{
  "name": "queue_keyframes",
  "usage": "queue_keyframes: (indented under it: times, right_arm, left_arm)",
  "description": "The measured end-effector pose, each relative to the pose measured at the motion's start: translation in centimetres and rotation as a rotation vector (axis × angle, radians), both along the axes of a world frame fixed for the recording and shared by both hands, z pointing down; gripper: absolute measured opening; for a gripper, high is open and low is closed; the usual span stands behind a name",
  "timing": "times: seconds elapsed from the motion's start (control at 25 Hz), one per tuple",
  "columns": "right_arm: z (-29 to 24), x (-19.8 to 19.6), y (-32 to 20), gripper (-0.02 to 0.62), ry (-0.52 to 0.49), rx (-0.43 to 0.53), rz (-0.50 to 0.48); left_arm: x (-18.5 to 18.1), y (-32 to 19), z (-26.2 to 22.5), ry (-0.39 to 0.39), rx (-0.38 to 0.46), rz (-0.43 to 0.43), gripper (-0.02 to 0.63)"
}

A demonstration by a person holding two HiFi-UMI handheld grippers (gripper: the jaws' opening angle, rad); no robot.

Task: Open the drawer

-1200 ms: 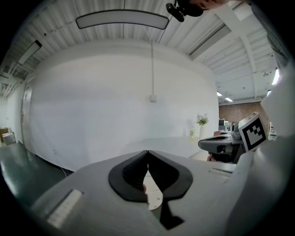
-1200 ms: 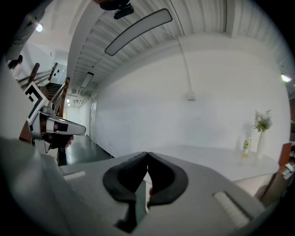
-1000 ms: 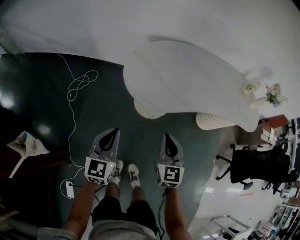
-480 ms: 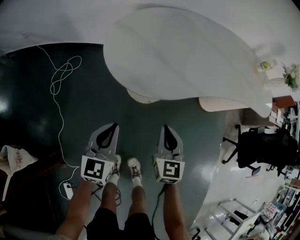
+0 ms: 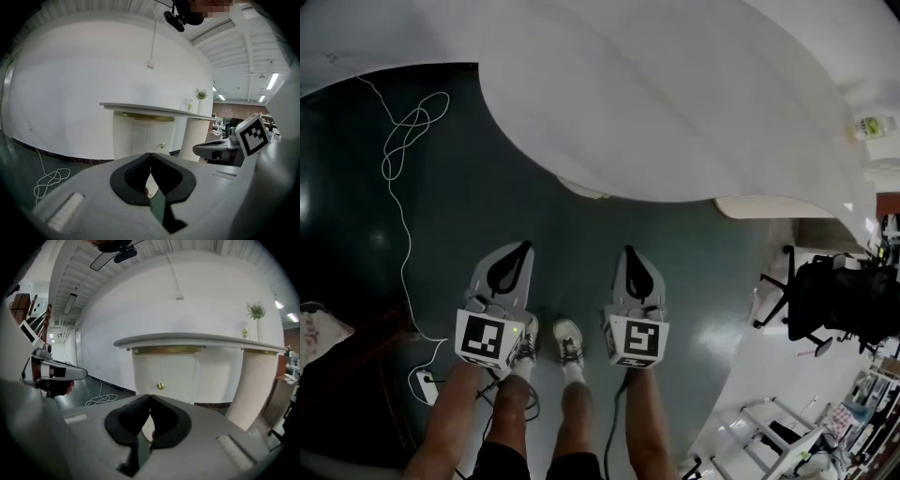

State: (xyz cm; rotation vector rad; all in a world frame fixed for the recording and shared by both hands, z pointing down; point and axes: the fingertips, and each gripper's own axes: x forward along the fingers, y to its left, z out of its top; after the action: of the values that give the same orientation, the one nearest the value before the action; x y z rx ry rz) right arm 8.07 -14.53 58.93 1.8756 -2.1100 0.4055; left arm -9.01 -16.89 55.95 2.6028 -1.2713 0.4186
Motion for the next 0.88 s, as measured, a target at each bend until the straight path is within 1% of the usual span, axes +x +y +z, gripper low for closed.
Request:
queue_keyframes:
  times: [0.28, 0.44, 0.64, 0.8, 0.88]
  right_arm:
    - [7.0, 0.7, -1.9, 0.003, -0.001, -0.026, 0.002]
    - [9.8, 1.2, -3.1, 0.003, 0.005, -0.016, -0.001]
    - [13.3, 1.3, -4.6, 0.003, 0.012, -0.005, -0.003]
    - [15.8, 1.2, -4.9, 0.003, 0.02, -0.005, -0.009]
    - [16.8, 1.1, -5.1, 0.003, 0.019, -0.002, -0.008]
  left_arm:
    - [1.7, -1.6, 6.0, -0.011, -0.009, 0.032, 0.01]
    - [2.0, -2.6, 8.7, -0.005, -0.007, 0.027, 0.009]
    - [1.9, -3.5, 12.4, -0.031, -0.006, 0.037, 0.01]
    - [1.9, -4.0, 14.7, -0.009, 0.017, 0.025, 0.01]
    - [1.9, -4.0, 15.7, -0.018, 0.01, 0.032, 0.009]
